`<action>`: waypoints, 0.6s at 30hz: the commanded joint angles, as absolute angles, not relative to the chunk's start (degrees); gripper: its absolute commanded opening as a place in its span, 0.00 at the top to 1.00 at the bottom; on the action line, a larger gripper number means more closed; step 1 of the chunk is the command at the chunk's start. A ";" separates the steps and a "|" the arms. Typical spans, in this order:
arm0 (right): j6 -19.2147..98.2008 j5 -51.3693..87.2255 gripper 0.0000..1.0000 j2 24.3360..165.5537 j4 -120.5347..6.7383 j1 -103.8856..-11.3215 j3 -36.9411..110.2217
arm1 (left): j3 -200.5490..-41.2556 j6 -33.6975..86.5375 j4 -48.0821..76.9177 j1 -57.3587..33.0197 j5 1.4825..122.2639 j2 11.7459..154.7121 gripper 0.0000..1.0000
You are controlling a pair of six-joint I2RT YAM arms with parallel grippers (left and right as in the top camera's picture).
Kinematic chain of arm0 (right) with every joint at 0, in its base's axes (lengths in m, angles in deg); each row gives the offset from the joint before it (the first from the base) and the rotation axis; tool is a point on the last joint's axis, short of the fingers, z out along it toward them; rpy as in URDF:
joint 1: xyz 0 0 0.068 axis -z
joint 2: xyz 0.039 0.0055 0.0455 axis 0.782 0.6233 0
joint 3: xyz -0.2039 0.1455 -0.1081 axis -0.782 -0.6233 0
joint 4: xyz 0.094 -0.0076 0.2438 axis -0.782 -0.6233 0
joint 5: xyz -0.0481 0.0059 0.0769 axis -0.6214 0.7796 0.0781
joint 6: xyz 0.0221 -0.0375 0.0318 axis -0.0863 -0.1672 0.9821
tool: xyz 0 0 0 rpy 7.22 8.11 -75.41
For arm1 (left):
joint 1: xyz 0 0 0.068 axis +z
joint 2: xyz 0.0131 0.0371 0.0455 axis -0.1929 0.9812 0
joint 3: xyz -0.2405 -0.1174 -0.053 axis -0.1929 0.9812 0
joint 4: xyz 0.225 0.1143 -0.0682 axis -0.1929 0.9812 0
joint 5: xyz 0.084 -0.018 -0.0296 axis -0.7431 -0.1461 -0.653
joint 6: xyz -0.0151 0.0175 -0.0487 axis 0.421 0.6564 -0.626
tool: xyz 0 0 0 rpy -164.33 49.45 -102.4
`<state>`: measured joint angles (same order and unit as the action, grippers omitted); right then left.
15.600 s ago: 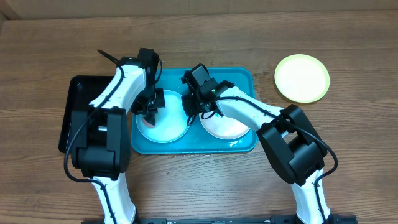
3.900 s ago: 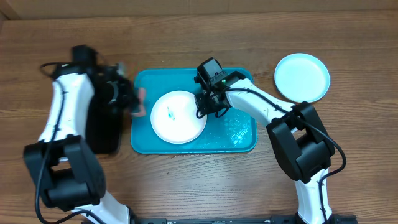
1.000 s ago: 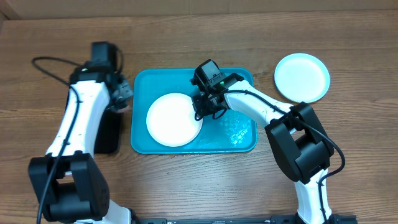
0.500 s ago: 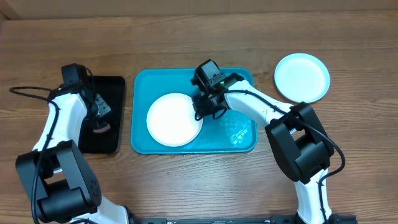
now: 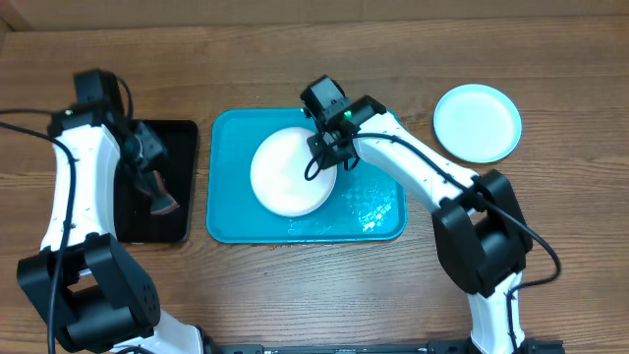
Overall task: Clean dirty plates on tray and stack at the side
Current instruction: 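Lift the pink plate with the right gripper onto the plate stack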
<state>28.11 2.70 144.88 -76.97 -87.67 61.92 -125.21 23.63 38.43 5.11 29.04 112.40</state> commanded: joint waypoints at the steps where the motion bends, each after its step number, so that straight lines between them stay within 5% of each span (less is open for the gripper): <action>1: 22.79 -15.04 0.96 138.23 -77.89 -91.73 67.32 | -127.77 23.87 39.11 5.35 33.83 111.54 0.00; 12: 8.39 -53.53 0.96 134.08 -75.51 -103.67 72.74 | -127.74 23.87 38.71 5.35 34.09 111.59 0.00; 18: 7.12 -58.45 0.96 134.10 -75.25 -107.14 72.74 | -127.74 23.87 38.69 5.35 34.09 111.59 0.00</action>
